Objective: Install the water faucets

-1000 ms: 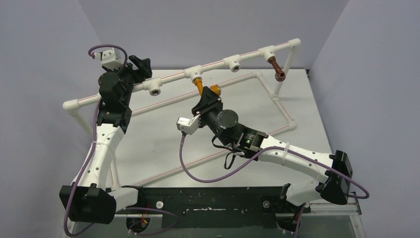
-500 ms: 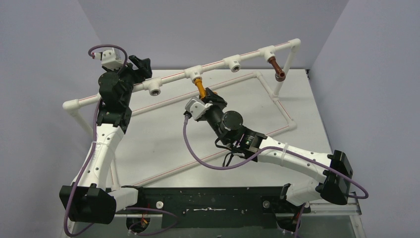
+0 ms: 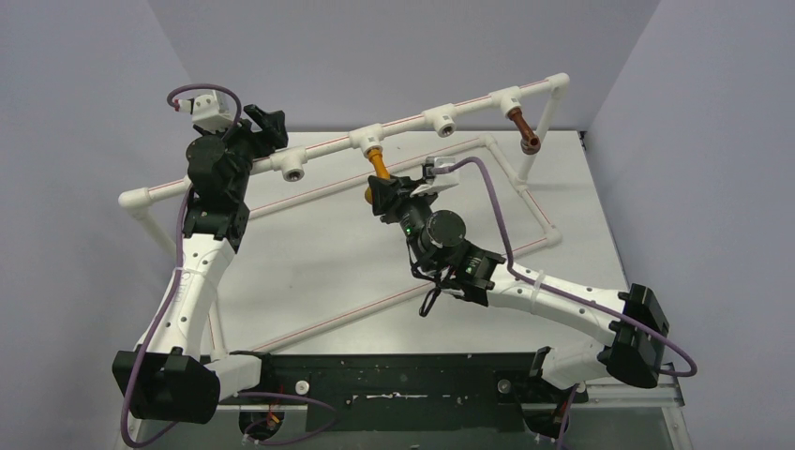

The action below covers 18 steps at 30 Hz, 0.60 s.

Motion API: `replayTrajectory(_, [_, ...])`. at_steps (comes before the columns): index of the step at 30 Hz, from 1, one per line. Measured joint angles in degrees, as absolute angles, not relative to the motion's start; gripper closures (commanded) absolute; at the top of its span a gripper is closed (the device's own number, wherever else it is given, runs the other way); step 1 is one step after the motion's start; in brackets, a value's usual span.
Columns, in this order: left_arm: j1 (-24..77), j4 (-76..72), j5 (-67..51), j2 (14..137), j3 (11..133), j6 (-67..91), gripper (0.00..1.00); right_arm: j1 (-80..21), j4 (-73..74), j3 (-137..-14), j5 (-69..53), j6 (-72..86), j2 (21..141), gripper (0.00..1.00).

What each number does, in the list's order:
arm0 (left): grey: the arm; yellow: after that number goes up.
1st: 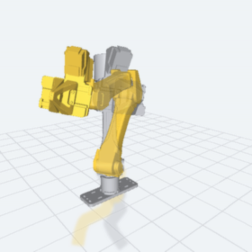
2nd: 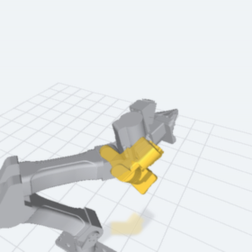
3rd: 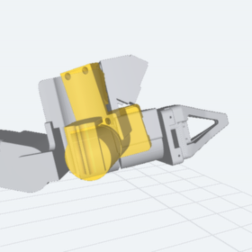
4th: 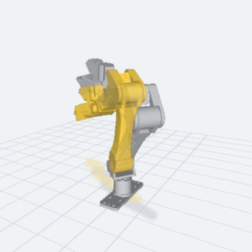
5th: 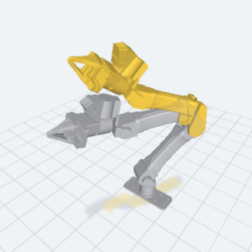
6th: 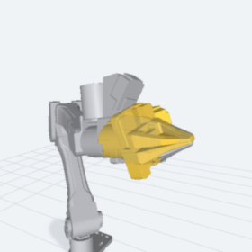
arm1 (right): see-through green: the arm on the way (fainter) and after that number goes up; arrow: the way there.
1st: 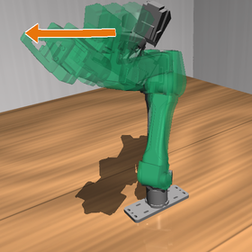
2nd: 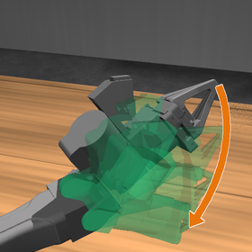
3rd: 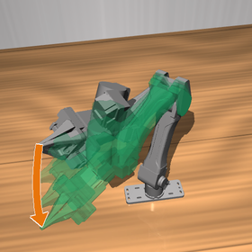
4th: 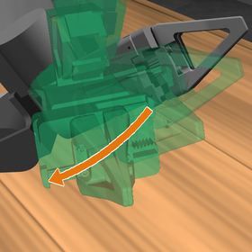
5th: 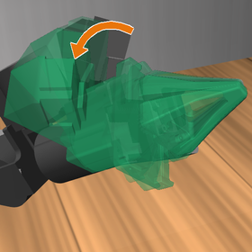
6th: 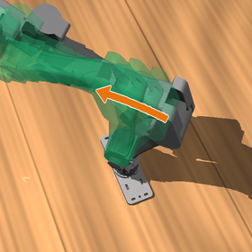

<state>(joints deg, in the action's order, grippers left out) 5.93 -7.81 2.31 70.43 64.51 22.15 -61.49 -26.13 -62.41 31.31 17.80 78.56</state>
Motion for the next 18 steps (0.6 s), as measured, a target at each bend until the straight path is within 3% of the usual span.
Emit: replayTrajectory(18, [6.5, -7.4, 2.1, 70.4, 64.6, 22.2, 0.26, -59.5, -33.2, -55.7, 31.2, 67.9, 77.0, 1.0])
